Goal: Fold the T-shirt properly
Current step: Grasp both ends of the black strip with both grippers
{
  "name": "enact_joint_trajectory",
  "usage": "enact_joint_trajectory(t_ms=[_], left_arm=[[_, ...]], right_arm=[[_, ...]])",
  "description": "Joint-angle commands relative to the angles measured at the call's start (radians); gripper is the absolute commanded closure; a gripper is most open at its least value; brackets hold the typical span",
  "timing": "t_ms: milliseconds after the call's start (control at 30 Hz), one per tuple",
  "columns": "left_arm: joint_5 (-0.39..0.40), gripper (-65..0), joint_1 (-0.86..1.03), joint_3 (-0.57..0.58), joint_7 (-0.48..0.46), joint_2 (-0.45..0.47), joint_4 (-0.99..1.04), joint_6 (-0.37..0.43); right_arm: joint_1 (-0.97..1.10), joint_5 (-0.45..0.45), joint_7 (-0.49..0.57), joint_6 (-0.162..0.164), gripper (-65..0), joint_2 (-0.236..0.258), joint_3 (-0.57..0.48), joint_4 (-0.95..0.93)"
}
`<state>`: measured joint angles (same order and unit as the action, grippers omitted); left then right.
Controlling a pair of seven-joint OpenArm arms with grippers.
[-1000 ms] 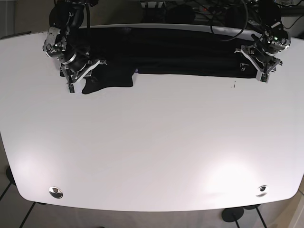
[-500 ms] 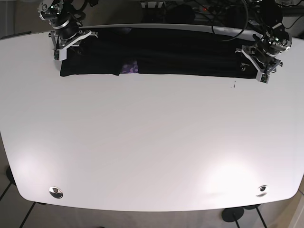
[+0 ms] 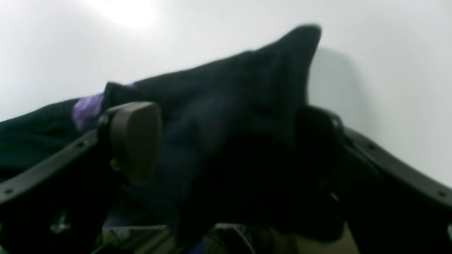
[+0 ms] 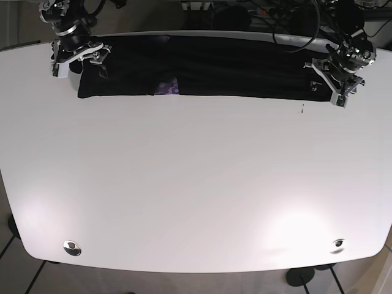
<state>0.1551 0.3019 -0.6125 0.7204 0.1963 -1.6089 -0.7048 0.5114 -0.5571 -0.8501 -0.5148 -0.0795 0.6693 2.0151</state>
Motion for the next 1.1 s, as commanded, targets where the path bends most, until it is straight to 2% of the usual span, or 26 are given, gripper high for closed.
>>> enact_joint_trajectory(t_ms=[33,100,133,200,300,333,367,400,533,700,900,1000,1100], left_arm=[[-0.035,-36.4,0.006,-0.002,0.038,0.012,-0.003,0.007],[-0.035,-36.4,0.006,-0.002,0.038,0.012,-0.003,0.007],[-0.035,-36.4,0.006,-0.002,0.038,0.012,-0.003,0.007],[-0.035,-36.4,0.006,-0.002,0.038,0.012,-0.003,0.007],[-0.035,-36.4,0.006,-0.002,0.038,0.012,-0.003,0.007],[-0.035,-36.4,0.006,-0.002,0.038,0.012,-0.003,0.007],[-0.035,-36.4,0.006,-0.002,0.038,0.012,-0.003,0.007],[-0.036,-36.4,0.006,-0.002,0.038,0.012,-0.003,0.007],[-0.036,-36.4,0.006,-0.002,0.038,0.012,0.011,0.007],[-0.036,-36.5,-0.12,0.003,0.041,0.061,0.184,0.007],[-0.033,-36.7,-0.346,0.135,0.037,0.111,0.394,0.007],[-0.025,-36.9,-0.369,0.139,0.041,0.111,0.365,0.007],[-0.001,-37.2,-0.366,0.133,0.058,0.105,0.22,0.007]], right_arm=[[-0.009,-0.03,0.018,-0.014,-56.8,0.034,-0.061,0.019],[-0.007,-0.03,0.018,-0.014,-56.6,0.074,-0.17,0.017],[0.002,-0.03,0.018,-0.014,-53.4,0.085,-0.224,0.016],[0.025,-0.028,0.021,-0.006,-41.1,0.083,-0.253,-0.004],[0.025,-0.027,0.021,-0.002,-15.7,0.083,-0.248,-0.096],[0.022,-0.021,0.021,0.009,-8.9,0.085,-0.248,-0.141],[0.011,0.009,0.021,0.041,-6.5,0.085,-0.248,-0.181],[-0.003,0.05,0.028,0.061,-6.5,0.085,-0.245,-0.201],[-0.023,0.161,0.128,0.072,-6.3,0.082,-0.24,-0.251],[-0.139,0.239,0.139,0.072,-6.3,0.085,-0.239,-0.31],[-0.288,0.315,0.14,0.068,-6.3,0.085,-0.239,-0.386],[-0.31,0.315,0.134,0.068,-6.2,0.083,-0.248,-0.38],[-0.311,0.314,0.134,0.066,-6.2,0.082,-0.248,-0.354]])
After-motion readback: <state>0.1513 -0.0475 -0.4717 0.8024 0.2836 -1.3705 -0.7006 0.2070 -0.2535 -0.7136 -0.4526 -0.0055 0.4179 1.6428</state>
